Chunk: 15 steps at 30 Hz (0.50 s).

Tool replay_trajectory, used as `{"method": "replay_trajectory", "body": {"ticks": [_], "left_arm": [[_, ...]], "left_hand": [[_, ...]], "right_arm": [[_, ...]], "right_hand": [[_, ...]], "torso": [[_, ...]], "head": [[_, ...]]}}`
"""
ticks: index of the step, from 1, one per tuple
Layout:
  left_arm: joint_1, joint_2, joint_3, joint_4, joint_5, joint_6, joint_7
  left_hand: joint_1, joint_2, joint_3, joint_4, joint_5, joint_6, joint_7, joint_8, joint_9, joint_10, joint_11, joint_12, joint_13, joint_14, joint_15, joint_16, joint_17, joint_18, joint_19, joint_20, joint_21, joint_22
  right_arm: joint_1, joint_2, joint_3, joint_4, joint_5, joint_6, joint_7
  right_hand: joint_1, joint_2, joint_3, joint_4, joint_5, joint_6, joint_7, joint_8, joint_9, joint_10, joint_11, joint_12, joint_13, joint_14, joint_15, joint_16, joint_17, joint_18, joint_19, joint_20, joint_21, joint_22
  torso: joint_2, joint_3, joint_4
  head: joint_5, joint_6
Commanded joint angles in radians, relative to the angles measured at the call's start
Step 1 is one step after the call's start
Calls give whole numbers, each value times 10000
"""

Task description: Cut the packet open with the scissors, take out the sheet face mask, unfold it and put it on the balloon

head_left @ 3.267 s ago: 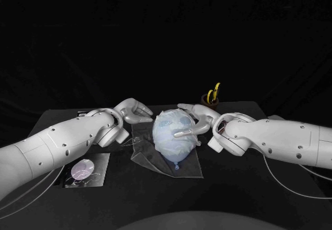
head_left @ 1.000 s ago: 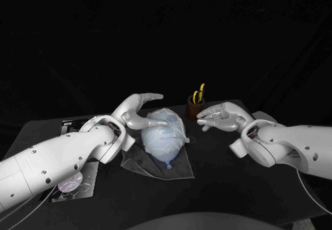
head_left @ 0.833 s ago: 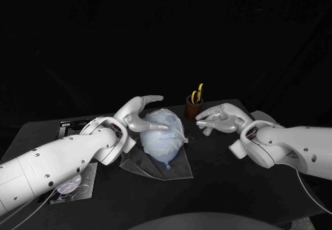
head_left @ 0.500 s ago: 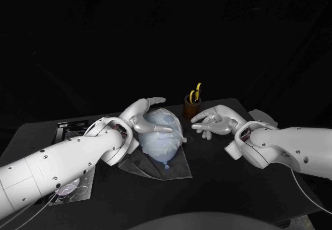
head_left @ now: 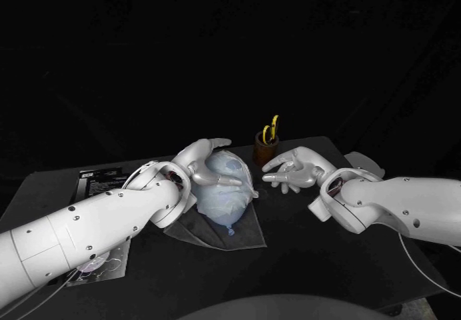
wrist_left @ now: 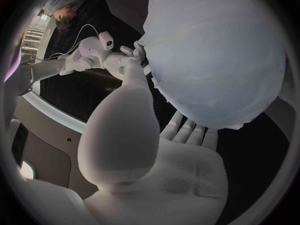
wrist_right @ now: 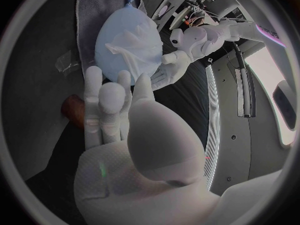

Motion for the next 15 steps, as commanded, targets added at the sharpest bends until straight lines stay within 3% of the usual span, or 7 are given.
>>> {"method": "replay_trajectory", "body": {"ticks": [1, 2, 5, 8, 11, 15], "left_arm": [[9, 29, 16, -8, -798, 406, -727], [9, 29, 17, -17, -882, 401, -771], [10, 29, 17, -54, -1109, 445, -917], [12, 25, 17, -82, -1224, 591, -1064], [14, 9, 17, -105, -1275, 748, -1175], [18, -60, 17, -77, -1305, 840, -1242]], "left_hand": [[104, 1, -40, -8, 21, -21, 1365, -21, 11, -26, 11, -47, 0, 10, 62, -1, 2, 13, 49, 7, 47, 16], [104, 1, -40, -8, 21, -21, 1365, -21, 11, -26, 11, -47, 0, 10, 62, -1, 2, 13, 49, 7, 47, 16], [104, 2, -39, -8, 20, 17, 1371, -10, 22, 18, 14, -39, 6, 36, 59, 5, 8, 19, 51, 5, 48, 17], [97, 1, -40, -7, 18, 18, 1374, -6, 22, 14, 17, -36, 7, 32, 58, 7, 7, 26, 54, 3, 50, 18], [66, 1, -44, -4, 16, 44, 1376, 3, 30, 36, 19, -31, 10, 52, 60, 13, 12, 37, 52, 0, 50, 18], [-14, 2, -42, -3, 17, 86, 1382, 21, 43, 71, 28, -23, 15, 75, 70, 24, 18, 60, 61, -2, 55, 21]], "right_arm": [[-7, 54, 3, -6, -363, -165, -173], [-7, 73, 4, -9, -392, -156, -193], [-7, 140, 4, -13, -548, -51, -305], [-7, 190, 5, -24, -701, 82, -439], [-7, 231, 5, -43, -824, 190, -544], [-8, 289, 5, -59, -966, 315, -676]], "right_hand": [[1, 128, -188, -32, 50, 132, -45, -34, 13, 122, -25, 434, 670, 243, -66, 1388, 1529, 12, 157, -61, 883, 901], [35, 246, -265, -58, 75, 158, -72, -30, 24, -42, -52, 720, 1189, 214, -53, 1886, 2029, -36, 162, -79, 1316, 1349], [-28, 320, -495, -141, 47, 177, -77, 23, 61, -120, -64, 1712, 2520, 478, -89, 3224, 3699, -194, 500, -96, 2491, 2619], [-116, 422, -696, -266, 2, 161, -82, 77, 96, 39, -72, 4330, 5231, 692, -79, 4118, 4980, -342, 841, -84, 3448, 3681], [-200, 503, -808, -340, -20, 167, -70, 121, 123, 202, -45, 5737, 6616, 839, -49, 4638, 5871, -398, 957, -63, 3830, 4126], [-251, 566, -895, -417, -21, 210, -66, 178, 153, 279, -33, 6496, 7380, 912, -25, 4894, 6348, -427, 1001, -42, 4037, 4381]], "torso": [[-1, 2, -4], [-2, 2, -2], [-5, 3, 6], [-1, -2, 12], [-5, -15, 5], [-2, -16, 9]], "head": [[-11, -10], [-17, -15], [-74, -50], [-112, -82], [-123, -82], [-88, -90]]}}
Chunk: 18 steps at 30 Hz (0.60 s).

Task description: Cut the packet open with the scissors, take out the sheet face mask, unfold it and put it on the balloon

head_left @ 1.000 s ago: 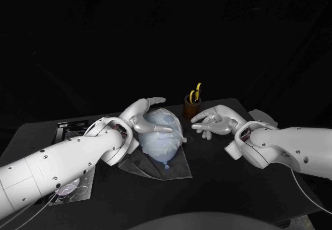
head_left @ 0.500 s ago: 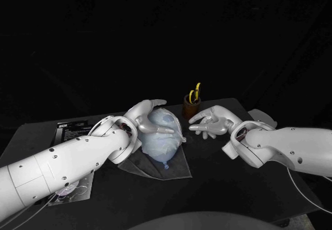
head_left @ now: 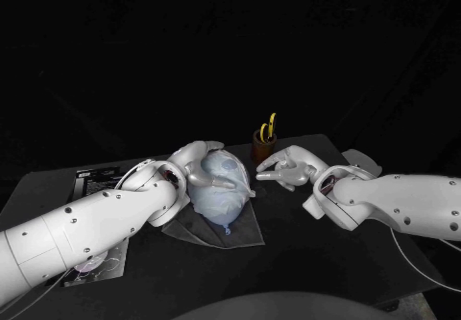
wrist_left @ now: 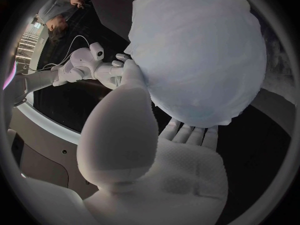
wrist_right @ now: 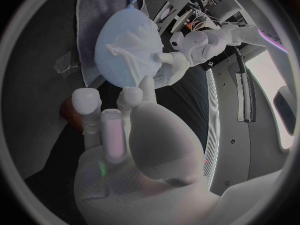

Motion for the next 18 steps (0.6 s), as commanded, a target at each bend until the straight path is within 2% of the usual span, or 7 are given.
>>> {"method": "replay_trajectory", "body": {"ticks": [1, 8, 13, 18], "left_arm": [[8, -62, 6, 42, -347, 386, -342], [9, -282, 2, 193, -357, 440, -332], [8, -499, -1, 271, -350, 452, -308], [7, -668, -4, 305, -289, 450, -256]], "left_hand": [[-22, 2, -42, -4, 17, 93, 1382, 24, 14, 86, 29, -21, 15, 55, 34, 26, 21, 63, 65, -2, 56, 14], [-42, 3, -43, -5, 18, 119, 1380, 33, 22, 112, 27, -17, 19, 77, 33, 33, 26, 75, 62, -5, 57, 14], [-52, 3, -41, -6, 18, 136, 1376, 39, 27, 123, 20, -15, 20, 93, 25, 38, 30, 83, 53, -6, 55, 13], [-53, 5, -39, -6, 18, 147, 1373, 43, 31, 143, 16, -13, 22, 100, 20, 40, 32, 88, 42, -6, 53, 11]], "right_arm": [[-8, 62, 3, -13, -501, 331, -304], [-29, 208, 2, -72, -707, 402, -474], [-60, 283, 2, -109, -967, 679, -724], [-169, 328, 2, -139, -1228, 936, -939]], "right_hand": [[-34, 118, -103, -21, -39, 119, -6, 92, 38, 143, -36, 1186, 1263, 812, 36, 174, 1214, -185, 67, 33, 115, 140], [-106, 169, -192, -106, -37, 199, -23, 214, 91, 220, -39, 1901, 1936, 885, 45, 386, 1651, -215, 120, 43, 309, 385], [-246, 216, -301, -199, -109, 165, -5, 298, 126, 630, -5, 3569, 3309, 936, 83, 522, 1944, -247, 176, 68, 500, 632], [-376, 225, -379, -260, -201, 126, 10, 346, 146, 828, 17, 4397, 3982, 956, 105, 573, 2062, -263, 202, 88, 596, 769]], "torso": [[4, -10, 2], [6, -14, 8], [3, -10, 9], [-3, -15, -12]], "head": [[34, -15], [66, -52], [68, -108], [59, -139]]}}
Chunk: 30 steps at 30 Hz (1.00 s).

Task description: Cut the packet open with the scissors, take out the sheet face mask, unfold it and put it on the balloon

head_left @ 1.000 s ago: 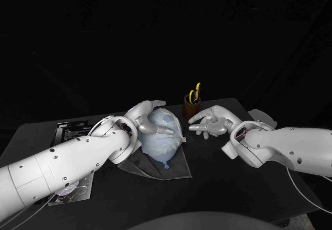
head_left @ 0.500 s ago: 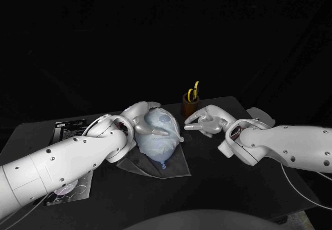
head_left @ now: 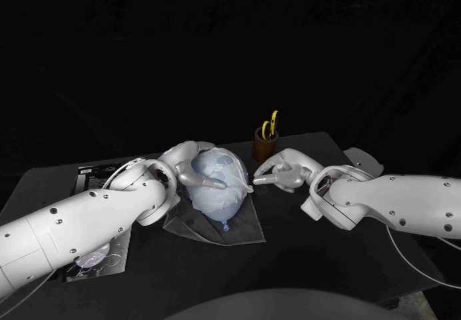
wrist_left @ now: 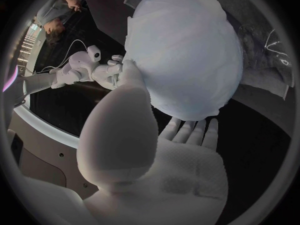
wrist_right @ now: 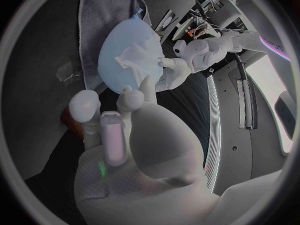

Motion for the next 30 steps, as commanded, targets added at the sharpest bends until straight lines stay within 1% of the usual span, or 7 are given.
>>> {"method": "replay_trajectory", "body": {"ticks": [1, 6, 8, 15, 20, 28, 30], "left_arm": [[1, -81, -3, 50, -52, 158, -28], [0, -193, -4, 98, -8, 183, -17], [-1, -225, -4, 105, 8, 194, -14], [-1, -284, -6, 76, 52, 293, -19], [-2, -317, -6, 74, 60, 349, -14], [-2, -345, -8, 55, 85, 389, -9], [-2, -345, -8, 49, 90, 385, -8]], "left_hand": [[-49, 6, -38, -7, 20, 81, 1370, 47, 13, 75, 11, -12, 15, 74, -17, 41, 13, 94, 28, -9, 42, 9], [-47, 6, -37, -7, 20, 78, 1369, 47, 12, 69, 10, -13, 14, 77, -18, 42, 14, 96, 29, -10, 42, 10], [-44, 6, -36, -7, 21, 72, 1367, 47, 11, 59, 7, -14, 13, 83, -20, 44, 15, 101, 29, -11, 42, 10], [-23, 8, -35, -8, 23, 82, 1362, 52, 15, 67, -2, -15, 13, 100, -31, 49, 20, 116, -2, -14, 35, 4], [-8, 9, -33, -8, 24, 83, 1358, 53, 16, 69, -8, -15, 13, 102, -37, 51, 21, 122, -5, -15, 34, 4], [30, 9, -33, -8, 26, 86, 1351, 56, 18, 65, -19, -18, 11, 114, -50, 54, 24, 141, -17, -18, 31, 2], [30, 9, -33, -8, 26, 86, 1351, 56, 18, 65, -19, -18, 11, 114, -50, 54, 24, 141, -17, -18, 31, 2]], "right_arm": [[-90, 52, -1, -52, -557, 545, -384], [-227, 158, 0, -133, -618, 612, -452], [-271, 210, 0, -148, -629, 584, -455], [-345, 394, 4, -271, -590, 145, -352], [-357, 502, 5, -352, -527, 68, -304], [-362, 649, 10, -457, -423, 34, -209], [-363, 681, 11, -489, -395, 60, -197]], "right_hand": [[-128, -32, -129, -71, -45, -26, 37, 71, 10, 527, -84, 4161, 4134, 931, 72, 75, 2093, -188, 62, 22, 75, 64], [-175, -12, -150, -135, -50, -139, 74, 40, -3, 653, -47, 4637, 4508, 943, 103, 100, 2153, -196, 69, 45, 119, 134], [-183, -7, -152, -145, -50, -154, 79, 35, -5, 665, -41, 4687, 4548, 943, 108, 102, 2156, -196, 68, 49, 124, 143], [-210, 25, -152, -187, -43, -267, 117, -10, -24, 721, -6, 4917, 4728, 950, 136, 118, 2195, -199, 68, 73, 144, 180], [-225, 37, -153, -197, -42, -287, 126, -15, -26, 746, 4, 5003, 4794, 953, 145, 124, 2209, -201, 69, 82, 152, 193], [-283, 166, -113, -193, -31, -296, 143, -6, -23, 801, 24, 5200, 4943, 967, 168, 150, 2275, -205, 79, 103, 183, 242], [-264, 277, -54, -217, -15, -266, 141, 17, -15, 834, 24, 5306, 5023, 978, 172, 171, 2329, -214, 110, 111, 229, 302]], "torso": [[-4, 0, -10], [-5, 12, -17], [-4, 16, -12], [-4, 13, -11], [-3, 16, -15], [-2, 14, -5], [-2, 10, -8]], "head": [[-15, -36], [-20, -64], [-16, -53], [-7, -62], [-4, -65], [6, -79], [7, -82]]}}
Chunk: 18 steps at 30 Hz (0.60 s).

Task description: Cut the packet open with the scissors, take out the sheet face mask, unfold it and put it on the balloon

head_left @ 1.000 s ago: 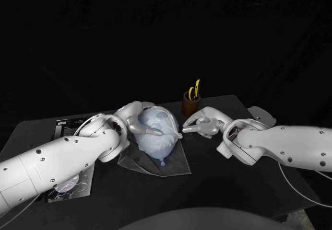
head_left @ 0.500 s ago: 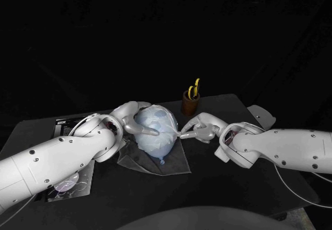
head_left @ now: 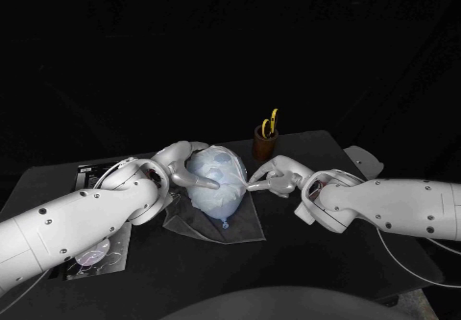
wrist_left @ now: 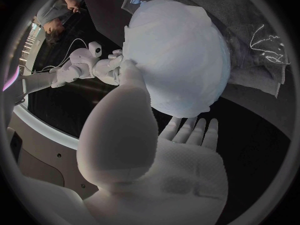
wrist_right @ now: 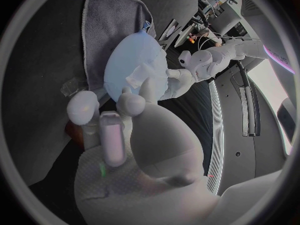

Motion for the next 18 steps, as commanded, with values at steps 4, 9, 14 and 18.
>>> {"method": "replay_trajectory", "body": {"ticks": [4, 9, 14, 18], "left_arm": [[-1, -3, -6, -31, 40, 161, -20], [-1, 10, -6, -54, 43, 152, -16], [-1, 23, -5, -71, 45, 147, -12], [-1, 29, -5, -83, 54, 146, -10]], "left_hand": [[55, 10, -34, -8, 27, 88, 1348, 59, 13, 74, -26, -19, 12, 83, -19, 56, 18, 158, -14, -22, 31, 4], [66, 11, -31, -8, 28, 87, 1347, 59, 14, 68, -27, -20, 11, 86, -21, 57, 19, 167, -12, -23, 31, 5], [77, 11, -32, -8, 28, 82, 1347, 59, 13, 72, -29, -21, 11, 90, -23, 58, 20, 176, -5, -24, 33, 7], [83, 12, -31, -7, 28, 82, 1347, 59, 13, 72, -29, -21, 11, 97, -24, 59, 22, 181, 3, -25, 35, 8]], "right_arm": [[-8, 102, 7, -78, 36, 73, 140], [-8, 180, 8, -144, 30, 235, 127], [-8, 231, 9, -187, -66, 312, 87], [-8, 264, 10, -208, -159, 243, 56]], "right_hand": [[66, 350, 97, -154, -16, 80, -27, 55, 26, 587, -94, 5012, 5030, 1023, 66, 121, 2437, -90, 92, 40, 153, 150], [362, 737, 391, -378, -107, 371, -168, 208, 86, 691, -208, 5278, 5221, 1064, -16, 188, 2627, -122, 204, -11, 308, 341], [724, 928, 621, -694, -118, 589, -311, 321, 143, 763, -334, 5446, 5340, 1064, -121, 188, 2627, -158, 317, -89, 456, 523], [1045, 1071, 840, -1022, -118, 764, -437, 433, 213, 822, -447, 5577, 5432, 1064, -219, 188, 2627, -184, 396, -162, 560, 651]], "torso": [[3, -6, 0], [0, -8, -1], [-5, -10, -1], [-2, -9, -1]], "head": [[15, -14], [10, -24], [6, -33], [1, -37]]}}
